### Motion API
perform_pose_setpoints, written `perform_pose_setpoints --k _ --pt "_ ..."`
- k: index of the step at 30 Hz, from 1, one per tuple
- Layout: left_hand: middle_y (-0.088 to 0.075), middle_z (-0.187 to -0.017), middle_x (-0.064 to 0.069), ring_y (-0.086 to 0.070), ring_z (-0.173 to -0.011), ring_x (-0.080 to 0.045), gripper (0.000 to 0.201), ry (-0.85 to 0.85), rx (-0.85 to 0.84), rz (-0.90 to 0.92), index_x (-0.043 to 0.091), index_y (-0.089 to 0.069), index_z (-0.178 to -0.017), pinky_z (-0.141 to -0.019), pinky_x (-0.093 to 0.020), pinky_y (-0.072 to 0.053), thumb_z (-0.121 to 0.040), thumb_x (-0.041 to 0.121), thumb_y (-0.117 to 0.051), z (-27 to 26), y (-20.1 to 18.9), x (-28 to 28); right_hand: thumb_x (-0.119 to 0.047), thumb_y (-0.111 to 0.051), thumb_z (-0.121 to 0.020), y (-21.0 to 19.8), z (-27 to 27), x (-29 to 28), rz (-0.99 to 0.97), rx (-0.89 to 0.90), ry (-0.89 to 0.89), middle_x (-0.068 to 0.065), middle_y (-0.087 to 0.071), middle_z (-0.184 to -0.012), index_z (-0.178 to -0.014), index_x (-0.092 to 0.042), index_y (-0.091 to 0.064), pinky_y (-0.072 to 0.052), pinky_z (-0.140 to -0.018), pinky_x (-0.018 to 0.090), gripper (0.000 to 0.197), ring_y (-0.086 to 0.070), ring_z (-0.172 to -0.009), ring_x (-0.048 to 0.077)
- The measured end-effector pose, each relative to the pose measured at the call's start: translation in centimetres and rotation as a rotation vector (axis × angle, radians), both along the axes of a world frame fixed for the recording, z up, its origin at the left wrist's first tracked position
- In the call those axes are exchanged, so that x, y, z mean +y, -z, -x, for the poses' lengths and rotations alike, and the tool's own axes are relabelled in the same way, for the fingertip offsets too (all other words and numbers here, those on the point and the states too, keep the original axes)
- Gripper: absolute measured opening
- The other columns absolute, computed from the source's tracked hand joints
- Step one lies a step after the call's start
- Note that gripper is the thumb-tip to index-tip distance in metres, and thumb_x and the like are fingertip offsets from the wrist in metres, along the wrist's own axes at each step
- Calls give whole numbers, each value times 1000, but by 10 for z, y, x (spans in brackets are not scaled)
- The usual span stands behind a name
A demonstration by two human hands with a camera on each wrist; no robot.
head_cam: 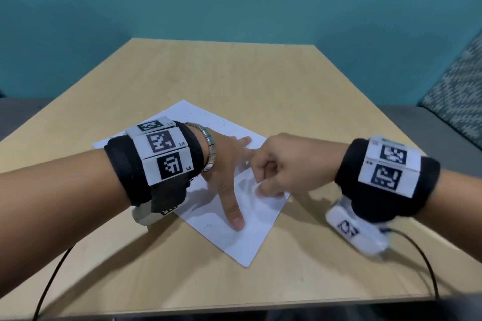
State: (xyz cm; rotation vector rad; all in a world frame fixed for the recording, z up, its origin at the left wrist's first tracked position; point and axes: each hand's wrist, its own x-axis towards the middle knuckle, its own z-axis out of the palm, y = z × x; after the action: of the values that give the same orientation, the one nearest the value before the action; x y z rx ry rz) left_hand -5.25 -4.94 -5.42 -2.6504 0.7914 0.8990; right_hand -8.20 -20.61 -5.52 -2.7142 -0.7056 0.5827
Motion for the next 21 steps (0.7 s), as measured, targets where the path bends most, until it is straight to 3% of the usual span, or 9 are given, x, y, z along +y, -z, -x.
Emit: perform_pose_setpoints --k 3,5,8,12,15,18,21 --pt "19 -159 19 -13 -148 -8 142 -39 3 -22 65 15 -139 -116 -47 -24 -37 77 -82 -2 -1 0 -13 -69 -79 -5 -23 -12 37 -164 124 -7 -55 -54 -64 -15 -61 -40 -52 24 17 -50 -56 13" --pt "16 -160 18 -19 -146 -10 140 -22 -8 -25 63 9 -143 -114 -46 -27 -37 77 -82 -2 -1 -2 -13 -68 -79 -1 -17 -8 17 -153 118 -6 -54 -54 -65 -15 -60 -41 -53 24 16 -49 -55 13" --pt "16 -161 13 -10 -149 -14 127 22 -23 -25 63 -7 -142 -114 -50 -27 -40 77 -82 -1 0 -4 -17 -72 -82 3 6 1 -5 27 -6 -7 -61 -57 -67 -17 -61 -46 -54 23 18 -51 -50 6" --pt "22 -158 18 -11 -148 -8 139 -39 4 -34 70 13 -136 -116 -46 -22 -36 76 -83 -2 -1 -4 -14 -70 -78 -3 -20 -17 22 -150 123 -5 -59 -55 -64 -14 -63 -44 -55 27 15 -53 -58 15" --pt "24 -158 18 -12 -148 -8 133 -40 15 -30 72 4 -135 -116 -46 -24 -35 76 -83 -2 -1 -5 -14 -69 -80 1 -4 -6 15 -102 53 -6 -55 -54 -63 -18 -58 -41 -51 21 20 -48 -50 7" --pt "24 -158 16 -10 -149 -11 130 -22 6 -44 74 2 -134 -115 -48 -24 -36 76 -83 -2 -1 -7 -17 -71 -82 -1 7 -4 19 26 -7 -6 -64 -55 -67 -16 -63 -47 -55 22 18 -54 -50 6" --pt "24 -157 18 -14 -147 -8 140 -40 1 -49 69 14 -136 -115 -43 -25 -36 75 -84 -1 -3 -6 -13 -69 -78 -7 -16 -17 44 -141 124 -5 -60 -55 -64 -14 -63 -44 -54 26 15 -55 -59 16"
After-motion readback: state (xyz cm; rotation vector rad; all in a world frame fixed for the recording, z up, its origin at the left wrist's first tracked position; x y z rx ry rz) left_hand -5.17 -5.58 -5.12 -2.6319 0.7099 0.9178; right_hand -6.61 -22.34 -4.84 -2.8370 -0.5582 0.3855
